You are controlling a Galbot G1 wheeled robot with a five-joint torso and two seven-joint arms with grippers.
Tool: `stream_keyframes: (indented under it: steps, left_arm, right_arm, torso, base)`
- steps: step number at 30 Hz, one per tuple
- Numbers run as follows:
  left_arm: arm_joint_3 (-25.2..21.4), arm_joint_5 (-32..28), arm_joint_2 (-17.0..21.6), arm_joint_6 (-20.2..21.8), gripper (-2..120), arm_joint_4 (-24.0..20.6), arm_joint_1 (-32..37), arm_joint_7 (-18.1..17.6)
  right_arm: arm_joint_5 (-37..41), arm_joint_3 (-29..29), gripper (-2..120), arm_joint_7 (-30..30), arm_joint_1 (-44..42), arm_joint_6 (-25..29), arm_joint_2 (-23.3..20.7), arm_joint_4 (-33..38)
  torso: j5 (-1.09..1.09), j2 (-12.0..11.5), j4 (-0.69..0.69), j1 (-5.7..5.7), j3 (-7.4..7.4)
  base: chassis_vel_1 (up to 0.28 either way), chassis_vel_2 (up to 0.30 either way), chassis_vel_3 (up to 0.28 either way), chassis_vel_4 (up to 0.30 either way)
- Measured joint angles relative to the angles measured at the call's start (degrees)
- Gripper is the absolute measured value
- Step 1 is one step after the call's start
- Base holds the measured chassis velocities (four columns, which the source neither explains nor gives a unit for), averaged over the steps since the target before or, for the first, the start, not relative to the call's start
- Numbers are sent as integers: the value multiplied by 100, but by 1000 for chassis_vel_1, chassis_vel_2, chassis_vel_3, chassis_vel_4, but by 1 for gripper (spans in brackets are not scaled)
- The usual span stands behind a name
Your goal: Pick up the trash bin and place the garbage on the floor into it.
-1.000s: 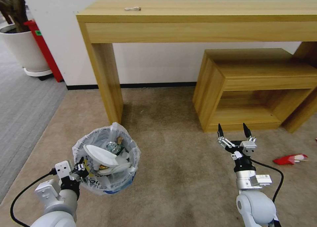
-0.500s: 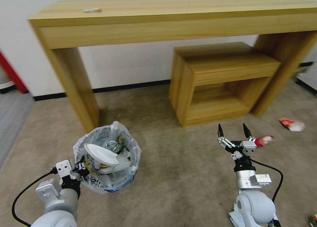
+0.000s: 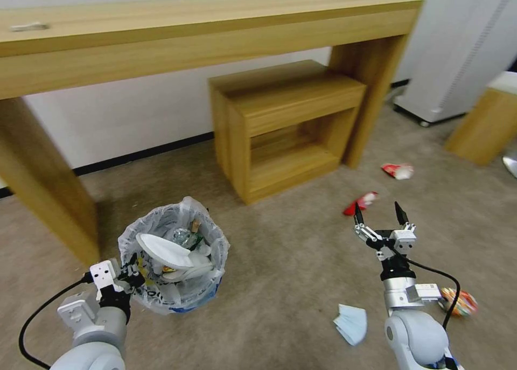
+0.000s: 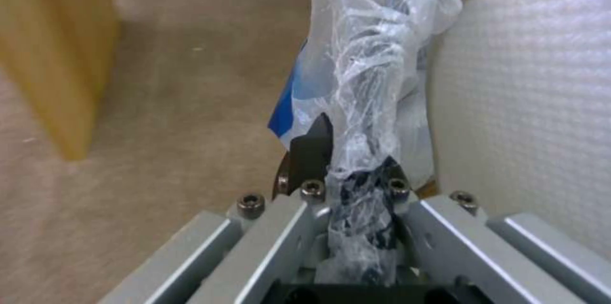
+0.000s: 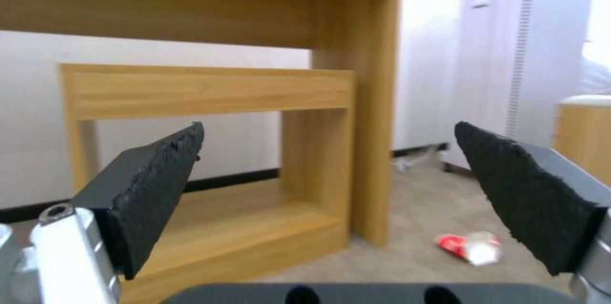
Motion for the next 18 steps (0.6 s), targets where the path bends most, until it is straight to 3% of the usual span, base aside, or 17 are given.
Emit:
stream_keyframes:
  steps: [18]
  left_arm:
    - [-36, -34, 91, -23, 1, 148, -59, 8]
  right_arm:
    - [-73, -97, 100, -2, 79, -4, 55, -100]
  torso:
    - [0, 0, 0, 0, 0]
  base:
    - [-126, -121, -128, -127]
